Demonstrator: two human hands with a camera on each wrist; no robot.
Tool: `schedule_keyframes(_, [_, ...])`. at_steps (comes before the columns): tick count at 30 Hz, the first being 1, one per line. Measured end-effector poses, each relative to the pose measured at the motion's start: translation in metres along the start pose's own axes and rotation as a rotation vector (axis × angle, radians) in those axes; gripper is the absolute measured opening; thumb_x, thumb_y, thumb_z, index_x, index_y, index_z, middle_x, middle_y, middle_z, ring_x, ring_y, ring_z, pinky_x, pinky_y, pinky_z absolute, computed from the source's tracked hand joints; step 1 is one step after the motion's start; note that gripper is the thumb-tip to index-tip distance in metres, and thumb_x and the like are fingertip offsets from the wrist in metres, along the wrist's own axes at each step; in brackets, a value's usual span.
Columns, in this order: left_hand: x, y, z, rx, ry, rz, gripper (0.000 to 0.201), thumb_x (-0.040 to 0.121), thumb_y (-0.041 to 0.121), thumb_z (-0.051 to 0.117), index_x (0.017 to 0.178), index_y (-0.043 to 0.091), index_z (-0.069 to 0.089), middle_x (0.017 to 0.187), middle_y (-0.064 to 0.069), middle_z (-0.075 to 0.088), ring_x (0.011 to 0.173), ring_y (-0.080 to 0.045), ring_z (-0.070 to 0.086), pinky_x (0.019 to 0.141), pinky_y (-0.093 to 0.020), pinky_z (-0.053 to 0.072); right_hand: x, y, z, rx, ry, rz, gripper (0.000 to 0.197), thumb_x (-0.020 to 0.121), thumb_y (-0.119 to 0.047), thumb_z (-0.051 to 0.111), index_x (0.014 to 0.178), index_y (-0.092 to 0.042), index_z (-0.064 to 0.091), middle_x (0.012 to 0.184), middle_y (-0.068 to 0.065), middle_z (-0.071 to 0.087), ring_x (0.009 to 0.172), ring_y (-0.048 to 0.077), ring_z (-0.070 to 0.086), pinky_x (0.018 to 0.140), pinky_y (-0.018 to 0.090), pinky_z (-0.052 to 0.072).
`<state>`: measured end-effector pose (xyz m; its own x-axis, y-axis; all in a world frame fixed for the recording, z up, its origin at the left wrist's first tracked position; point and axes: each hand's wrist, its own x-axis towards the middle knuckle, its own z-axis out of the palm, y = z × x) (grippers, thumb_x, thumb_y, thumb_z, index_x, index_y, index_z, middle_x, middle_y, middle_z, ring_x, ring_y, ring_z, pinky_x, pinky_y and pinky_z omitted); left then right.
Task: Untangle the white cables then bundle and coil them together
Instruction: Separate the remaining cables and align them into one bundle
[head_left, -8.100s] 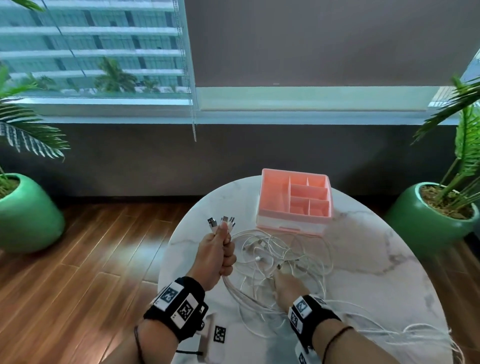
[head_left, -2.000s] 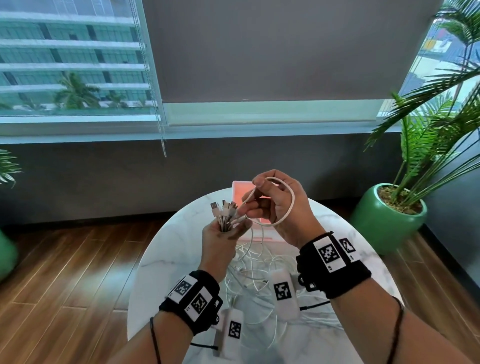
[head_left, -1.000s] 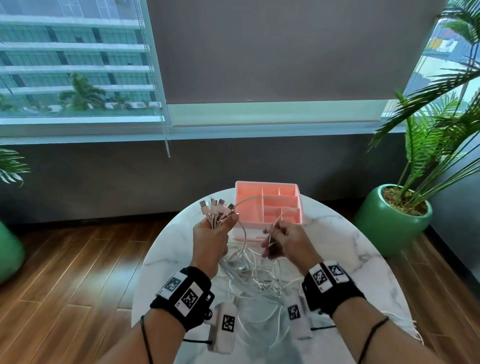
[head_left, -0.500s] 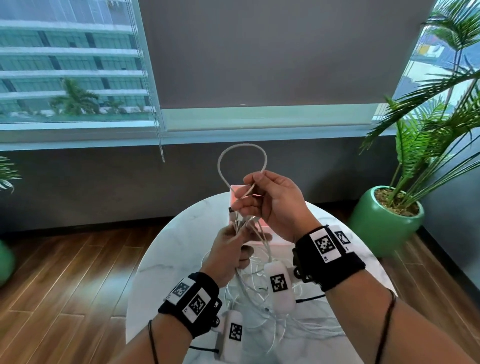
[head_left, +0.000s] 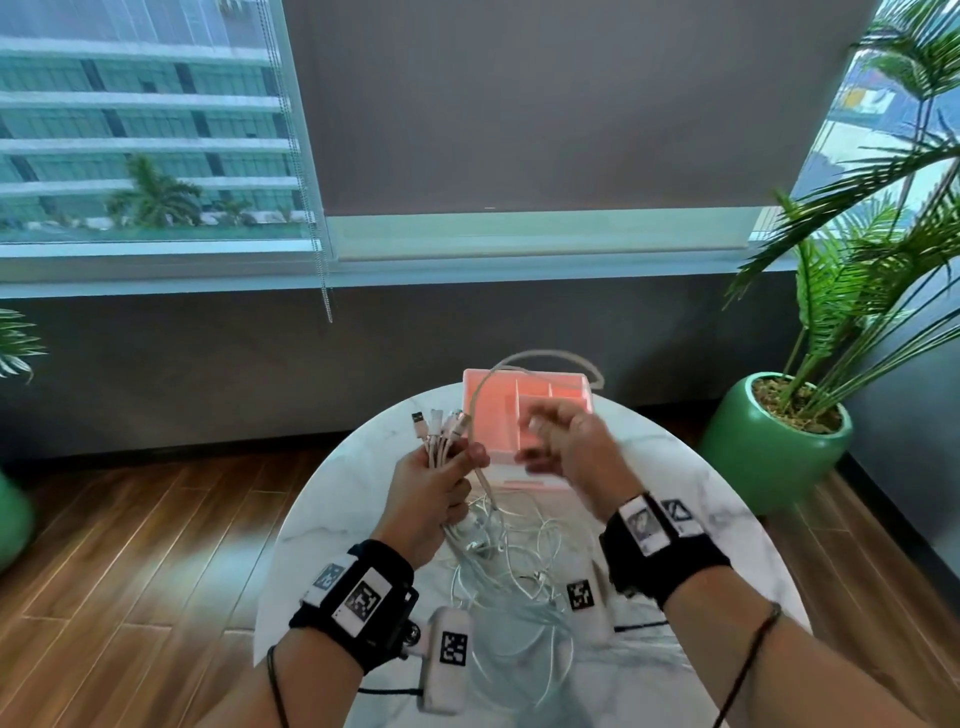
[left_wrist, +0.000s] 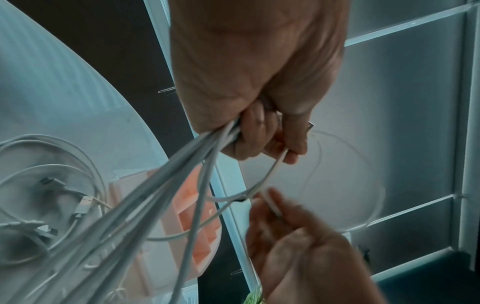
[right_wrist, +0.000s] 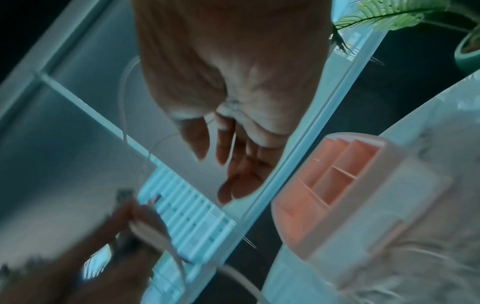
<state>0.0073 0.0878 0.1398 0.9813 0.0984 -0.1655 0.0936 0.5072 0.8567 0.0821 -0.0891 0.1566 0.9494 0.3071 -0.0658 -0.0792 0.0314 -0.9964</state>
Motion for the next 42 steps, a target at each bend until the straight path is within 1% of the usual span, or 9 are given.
schedule_keyframes(5, [0.006,0.012,0.003,0.007,0.078,0.044,0.007,0.092,0.009,0.067,0.093,0.005,0.061,0.074,-0.001,0.063,0.042,-0.004,0.023,0.035,-0.018,0.019,-0.022,0.073,0.013,-0.663,-0.439,0.093,0.020,0.090,-0.008,0.065,0.107,-0.015,0.073,0.108,0.001,0.072,0.071,0.004,0.065,0.061,0.014,0.050])
schedule_keyframes(9, [0.014,0.017,-0.008,0.019,0.241,0.096,0.011,0.090,0.010,0.072,0.096,0.007,0.062,0.079,-0.004,0.060,0.043,-0.005,0.023,0.035,-0.019,0.021,-0.023,0.093,0.002,-0.945,-0.362,0.046,0.016,0.092,-0.019,0.063,0.096,-0.013,0.078,0.084,-0.002,0.075,0.072,0.011,0.067,0.074,0.027,0.053])
schedule_keyframes(12, [0.017,0.016,-0.021,0.027,0.326,0.112,0.015,0.088,0.010,0.074,0.089,0.013,0.059,0.083,-0.008,0.052,0.043,-0.005,0.023,0.035,-0.020,0.021,-0.022,0.069,-0.012,-0.796,-0.276,0.067,0.017,0.096,-0.018,0.062,0.092,-0.007,0.074,0.075,0.002,0.072,0.061,0.009,0.064,0.070,0.033,0.057])
schedule_keyframes(18, [0.012,-0.002,-0.011,0.135,0.223,0.087,0.014,0.090,0.011,0.072,0.096,0.006,0.061,0.068,-0.004,0.035,0.042,-0.007,0.022,0.035,-0.018,0.022,-0.017,-0.048,0.007,-0.045,-0.097,-0.105,0.020,0.102,-0.014,0.051,0.097,0.001,0.064,0.071,0.021,0.068,0.058,0.032,0.068,0.053,0.034,0.055])
schedule_keyframes(23, [-0.001,-0.001,0.016,0.168,-0.068,0.044,0.011,0.102,0.008,0.053,0.091,0.010,0.055,0.101,-0.021,0.073,0.041,-0.006,0.020,0.037,-0.016,0.018,-0.024,-0.110,0.025,0.214,-0.171,-0.233,0.021,0.103,-0.014,0.046,0.099,0.003,0.059,0.080,0.022,0.067,0.066,0.033,0.070,0.059,0.032,0.059])
schedule_keyframes(30, [-0.003,0.014,0.018,0.096,-0.013,0.007,0.019,0.106,0.011,0.043,0.089,0.013,0.050,0.062,-0.003,0.046,0.042,-0.006,0.028,0.036,-0.016,0.019,-0.014,-0.085,0.017,0.237,-0.020,-0.234,0.032,0.095,-0.031,0.058,0.099,0.000,0.062,0.093,0.025,0.066,0.077,0.039,0.071,0.070,0.041,0.061])
schedule_keyframes(33, [-0.001,0.017,0.010,-0.002,0.053,0.017,0.020,0.105,0.011,0.047,0.085,0.014,0.048,0.057,0.001,0.041,0.041,-0.005,0.024,0.036,-0.017,0.016,-0.019,-0.046,0.016,0.130,-0.021,-0.115,0.046,0.086,-0.045,0.061,0.096,0.000,0.064,0.085,0.020,0.067,0.067,0.036,0.068,0.059,0.039,0.058])
schedule_keyframes(38, [0.000,0.020,0.006,-0.077,0.056,0.013,0.020,0.105,0.014,0.047,0.085,0.014,0.050,0.059,0.002,0.037,0.041,-0.005,0.022,0.033,-0.017,0.020,-0.028,0.033,0.017,-0.344,-0.119,-0.069,0.010,0.092,-0.012,0.068,0.099,-0.005,0.068,0.090,0.012,0.070,0.064,0.019,0.067,0.061,0.037,0.059])
schedule_keyframes(42, [0.001,0.026,0.012,-0.107,0.053,0.043,0.023,0.105,0.014,0.046,0.082,0.015,0.049,0.059,0.002,0.036,0.040,-0.005,0.022,0.033,-0.017,0.020,-0.029,0.072,0.018,-0.544,-0.214,-0.077,0.015,0.088,-0.007,0.068,0.096,-0.019,0.070,0.088,-0.008,0.069,0.067,-0.002,0.060,0.069,0.019,0.051])
